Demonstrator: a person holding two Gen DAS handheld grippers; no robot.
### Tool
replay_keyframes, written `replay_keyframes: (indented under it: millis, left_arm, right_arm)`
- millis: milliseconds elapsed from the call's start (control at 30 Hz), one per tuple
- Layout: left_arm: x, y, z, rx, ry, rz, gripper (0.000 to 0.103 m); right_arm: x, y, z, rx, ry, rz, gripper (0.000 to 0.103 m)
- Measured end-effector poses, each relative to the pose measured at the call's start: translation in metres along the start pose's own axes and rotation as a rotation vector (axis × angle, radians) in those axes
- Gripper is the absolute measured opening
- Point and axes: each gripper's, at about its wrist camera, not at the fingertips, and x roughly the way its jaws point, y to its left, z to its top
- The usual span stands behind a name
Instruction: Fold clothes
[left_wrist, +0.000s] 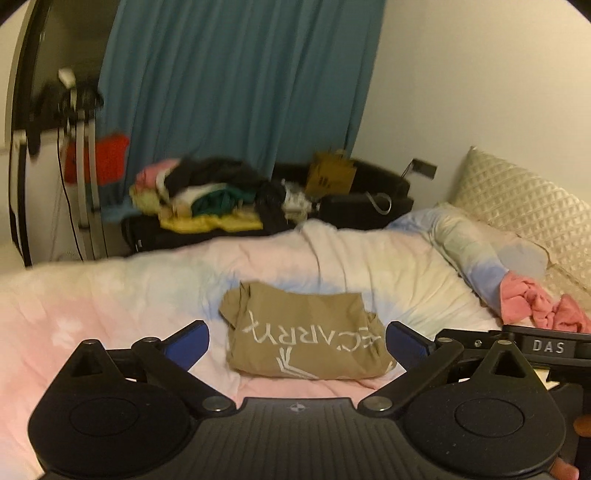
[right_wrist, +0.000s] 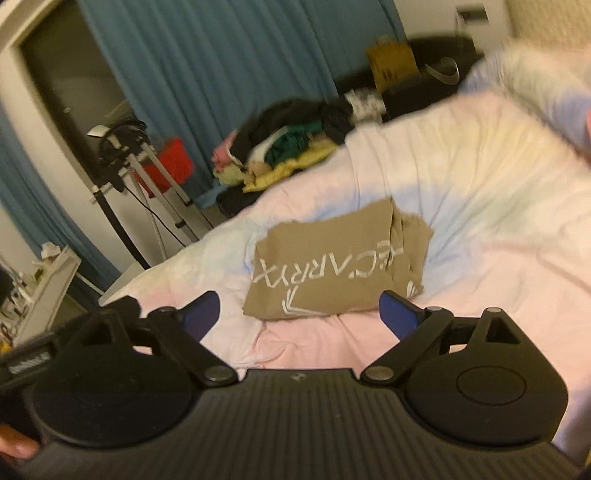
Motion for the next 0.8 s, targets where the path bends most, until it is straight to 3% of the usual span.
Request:
replay_keyframes:
  millis: [233, 367, 800]
  left_arm:
    - [-0.052, -0.012, -0.03, 0.032, -0.121, 0.033, 0.103]
    - [-0.065, -0.015, -0.046, 0.056, -0.147, 0.051, 0.103]
    - [-0.054, 0.017, -0.088, 0.0, -0.116, 0.114, 0.103]
  right_arm:
    - [-0.037, 0.016, -0.041, -0.098, -0.143, -0.008, 0.095]
    - [-0.044, 0.022, -0.064, -0.148, -0.191, -0.012, 0.095]
    - [-0.012, 0.038, -0.096, -0.213, -0.234, 0.0, 0.095]
